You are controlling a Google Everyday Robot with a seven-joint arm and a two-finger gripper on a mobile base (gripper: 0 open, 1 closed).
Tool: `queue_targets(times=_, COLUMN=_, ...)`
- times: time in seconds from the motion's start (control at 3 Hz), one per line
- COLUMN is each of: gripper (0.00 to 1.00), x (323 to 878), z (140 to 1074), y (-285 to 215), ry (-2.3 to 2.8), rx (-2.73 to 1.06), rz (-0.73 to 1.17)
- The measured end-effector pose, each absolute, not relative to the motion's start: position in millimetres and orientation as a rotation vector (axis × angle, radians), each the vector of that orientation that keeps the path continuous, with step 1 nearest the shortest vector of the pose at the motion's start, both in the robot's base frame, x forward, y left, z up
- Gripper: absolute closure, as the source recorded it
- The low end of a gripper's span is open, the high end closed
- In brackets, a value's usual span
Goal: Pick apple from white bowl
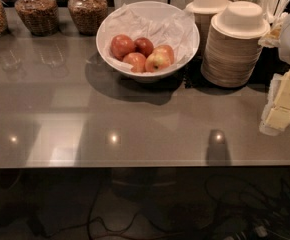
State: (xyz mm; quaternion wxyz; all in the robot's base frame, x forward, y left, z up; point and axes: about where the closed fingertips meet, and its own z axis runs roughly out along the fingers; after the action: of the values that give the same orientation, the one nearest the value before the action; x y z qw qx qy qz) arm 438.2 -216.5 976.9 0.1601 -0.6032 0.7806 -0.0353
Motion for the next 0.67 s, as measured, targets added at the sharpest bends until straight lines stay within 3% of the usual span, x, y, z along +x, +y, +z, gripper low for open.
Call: queue_targets(times=0.67, gripper=0.00, x=451.7, z=974.7, y=-210.4, ry=2.187, rx=-1.686, rz=-0.090)
